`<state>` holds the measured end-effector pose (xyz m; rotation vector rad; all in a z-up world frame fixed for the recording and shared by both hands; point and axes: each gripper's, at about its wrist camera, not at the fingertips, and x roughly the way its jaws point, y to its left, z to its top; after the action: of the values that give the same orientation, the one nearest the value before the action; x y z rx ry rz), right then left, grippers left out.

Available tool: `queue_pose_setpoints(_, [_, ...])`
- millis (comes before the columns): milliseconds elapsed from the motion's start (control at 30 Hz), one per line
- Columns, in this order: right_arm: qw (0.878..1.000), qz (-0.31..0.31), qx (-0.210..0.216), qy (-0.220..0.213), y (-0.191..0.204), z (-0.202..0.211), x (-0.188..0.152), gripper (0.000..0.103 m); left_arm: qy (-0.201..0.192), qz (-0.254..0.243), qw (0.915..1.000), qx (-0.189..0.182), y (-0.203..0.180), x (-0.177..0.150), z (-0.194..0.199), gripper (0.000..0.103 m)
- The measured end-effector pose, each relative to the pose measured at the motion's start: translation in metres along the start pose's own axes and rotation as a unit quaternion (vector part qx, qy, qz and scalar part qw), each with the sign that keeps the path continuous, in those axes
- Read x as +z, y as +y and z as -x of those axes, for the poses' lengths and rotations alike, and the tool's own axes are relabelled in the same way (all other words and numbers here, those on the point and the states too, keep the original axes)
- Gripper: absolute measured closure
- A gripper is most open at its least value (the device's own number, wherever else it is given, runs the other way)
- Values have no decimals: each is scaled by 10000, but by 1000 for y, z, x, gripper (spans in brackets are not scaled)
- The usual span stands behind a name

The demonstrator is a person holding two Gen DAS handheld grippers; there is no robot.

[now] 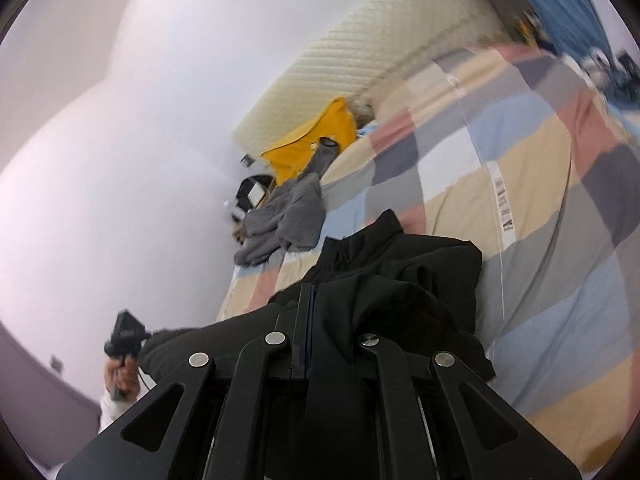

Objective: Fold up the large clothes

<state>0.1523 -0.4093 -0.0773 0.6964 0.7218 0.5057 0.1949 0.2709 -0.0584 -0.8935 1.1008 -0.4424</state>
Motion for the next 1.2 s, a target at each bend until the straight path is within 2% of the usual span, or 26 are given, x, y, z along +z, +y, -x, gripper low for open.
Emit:
queue_pose_setpoints(100, [9990, -447, 10, -64, -26, -26, 17, 98, -59, 46, 9998, 173, -5, 17, -15, 96])
queue_pose_setpoints(200, [9963, -847, 76, -104, -47, -44, 27, 98, -82, 14, 9984, 554, -7, 37, -34, 96])
queue_pose_setpoints(433, [9916, -1279, -189, -42, -74, -90, 53, 98, -53, -41, 9925, 1224, -11, 70, -65, 95])
queue_pose_setpoints(567, [9884, -1506, -176, -102, -84, -109, 64, 98, -141, 173, 9900, 1391, -4, 87, -78, 95])
queue_pose_setpoints(667, [9891, -1454, -171, -144, -86, -117, 70, 98, -175, 331, 9884, 1472, -1, 100, -89, 95])
queue_pose_setpoints(833, [9872, -1557, -342, -81, -103, -139, 81, 98, -229, 294, 9854, 1659, -2, 115, -109, 92])
queue_pose_setpoints(933, [9865, -1502, -646, 62, -110, -162, 85, 98, -222, 255, 9795, 1987, 4, 121, -129, 92])
queue_pose_setpoints(1000, [9858, -1476, -780, 154, -116, -176, 85, 98, -203, 312, 9782, 2045, 13, 127, -140, 92])
queue_pose_setpoints(1200, [9820, -1681, -768, 389, -147, -209, 81, 98, -128, 382, 9748, 2196, 33, 136, -175, 92])
